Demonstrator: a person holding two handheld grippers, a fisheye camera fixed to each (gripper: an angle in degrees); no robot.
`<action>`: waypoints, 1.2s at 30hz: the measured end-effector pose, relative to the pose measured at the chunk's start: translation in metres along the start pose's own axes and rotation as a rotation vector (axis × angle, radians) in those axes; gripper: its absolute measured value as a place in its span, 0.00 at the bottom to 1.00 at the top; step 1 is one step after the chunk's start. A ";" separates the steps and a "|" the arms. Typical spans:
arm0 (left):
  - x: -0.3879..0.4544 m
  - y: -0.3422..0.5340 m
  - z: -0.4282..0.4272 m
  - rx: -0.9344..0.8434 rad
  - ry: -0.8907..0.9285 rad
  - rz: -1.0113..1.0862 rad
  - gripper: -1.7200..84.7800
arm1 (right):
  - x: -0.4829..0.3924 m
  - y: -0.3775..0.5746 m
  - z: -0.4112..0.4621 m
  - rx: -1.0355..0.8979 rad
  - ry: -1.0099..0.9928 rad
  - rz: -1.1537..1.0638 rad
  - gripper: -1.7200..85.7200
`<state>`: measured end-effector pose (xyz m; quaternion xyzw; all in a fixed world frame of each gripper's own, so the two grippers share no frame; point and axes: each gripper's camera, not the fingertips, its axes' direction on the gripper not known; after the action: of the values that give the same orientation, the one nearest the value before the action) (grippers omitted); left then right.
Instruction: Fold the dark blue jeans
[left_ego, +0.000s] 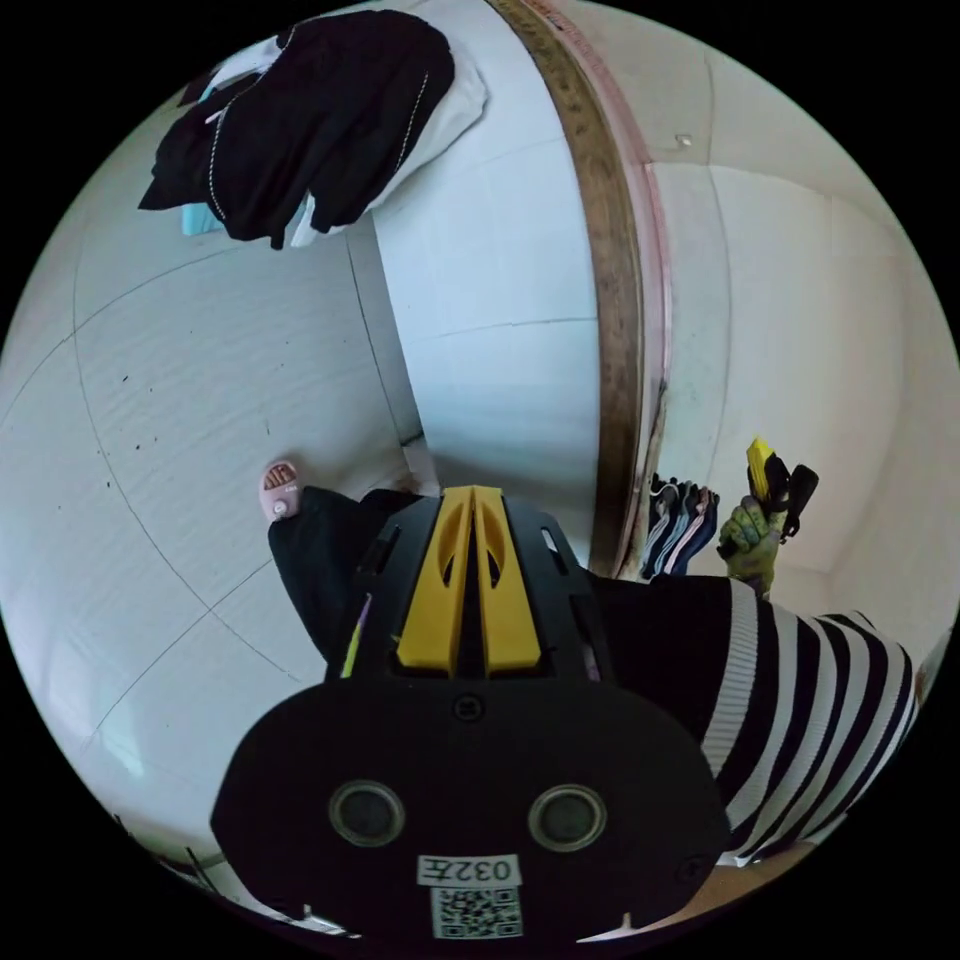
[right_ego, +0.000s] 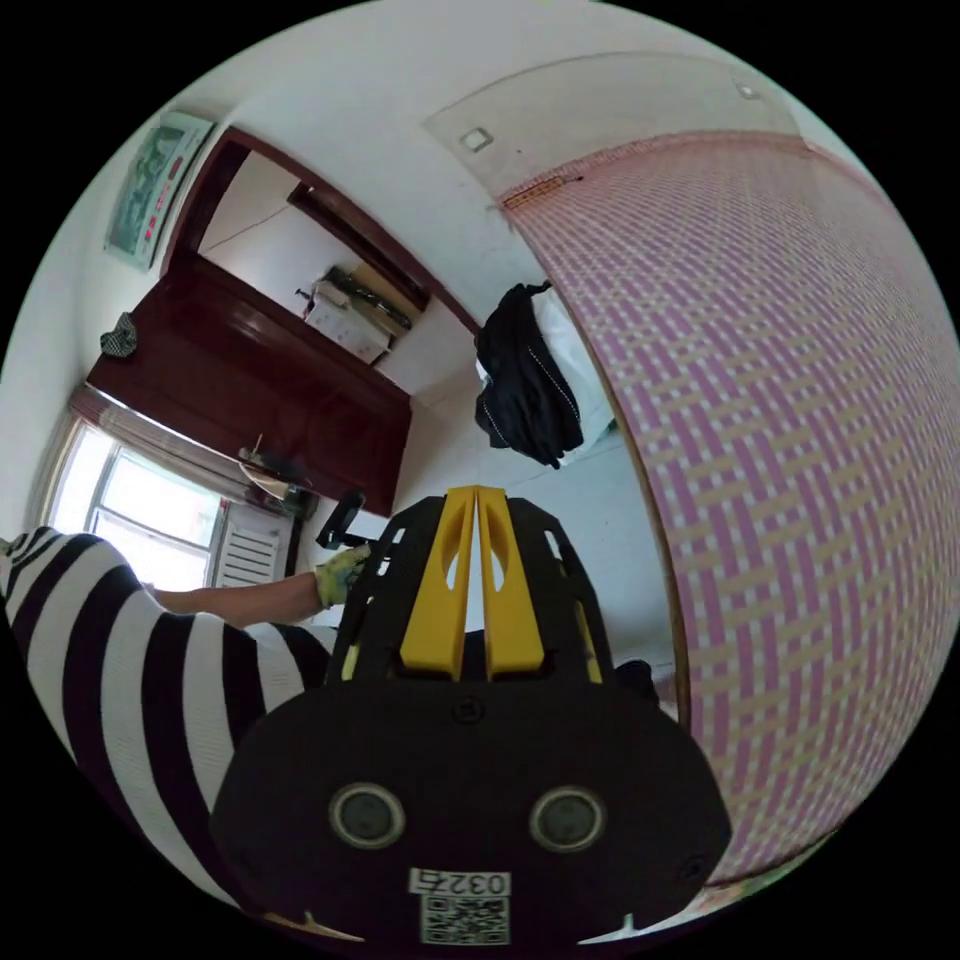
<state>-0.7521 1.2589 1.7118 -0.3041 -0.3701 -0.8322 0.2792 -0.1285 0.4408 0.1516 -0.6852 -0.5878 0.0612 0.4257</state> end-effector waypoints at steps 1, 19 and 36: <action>-0.004 -0.017 0.003 0.009 0.013 0.003 0.01 | -0.004 -0.017 0.008 -0.012 0.005 -0.016 0.01; -0.018 -0.285 0.056 0.026 -0.078 -0.145 0.01 | 0.058 -0.229 0.056 -0.018 -0.008 -0.089 0.01; -0.063 -0.627 -0.032 0.174 -0.223 -0.255 0.12 | 0.054 -0.336 0.065 -0.018 0.228 0.101 0.01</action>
<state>-1.1527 1.6065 1.3702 -0.3198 -0.5050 -0.7868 0.1541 -0.4033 0.5025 0.3528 -0.7201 -0.5008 -0.0012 0.4802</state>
